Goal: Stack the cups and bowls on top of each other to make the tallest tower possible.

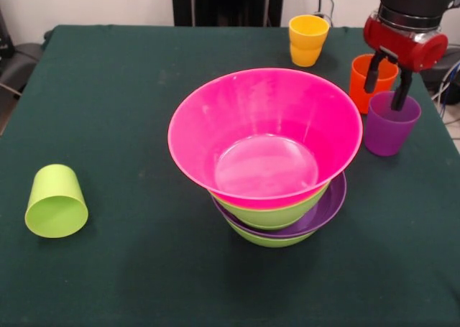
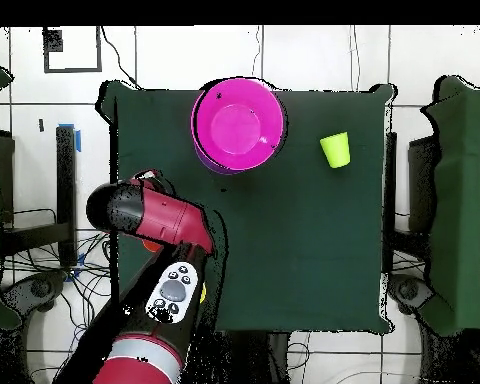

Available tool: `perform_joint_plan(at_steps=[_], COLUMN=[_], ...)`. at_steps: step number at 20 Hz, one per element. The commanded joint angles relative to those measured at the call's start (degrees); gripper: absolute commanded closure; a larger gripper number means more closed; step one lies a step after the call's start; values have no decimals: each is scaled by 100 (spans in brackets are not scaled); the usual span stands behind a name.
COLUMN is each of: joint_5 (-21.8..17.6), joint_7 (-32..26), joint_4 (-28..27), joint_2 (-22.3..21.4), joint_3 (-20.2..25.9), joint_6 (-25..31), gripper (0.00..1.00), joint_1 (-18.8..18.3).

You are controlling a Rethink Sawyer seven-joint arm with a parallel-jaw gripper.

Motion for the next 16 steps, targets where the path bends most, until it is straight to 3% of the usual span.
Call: perform_joint_plan(at_steps=[1,9,16], joint_5=[-814,-901,-858], joint_7=[-249,328,500], joint_4=[67,687,830], joint_2=[-227,-250,-139], joint_3=[279,530,620], joint_6=[-152,-763,-1077], gripper=[0,0,0], joint_1=[-136,-34,4])
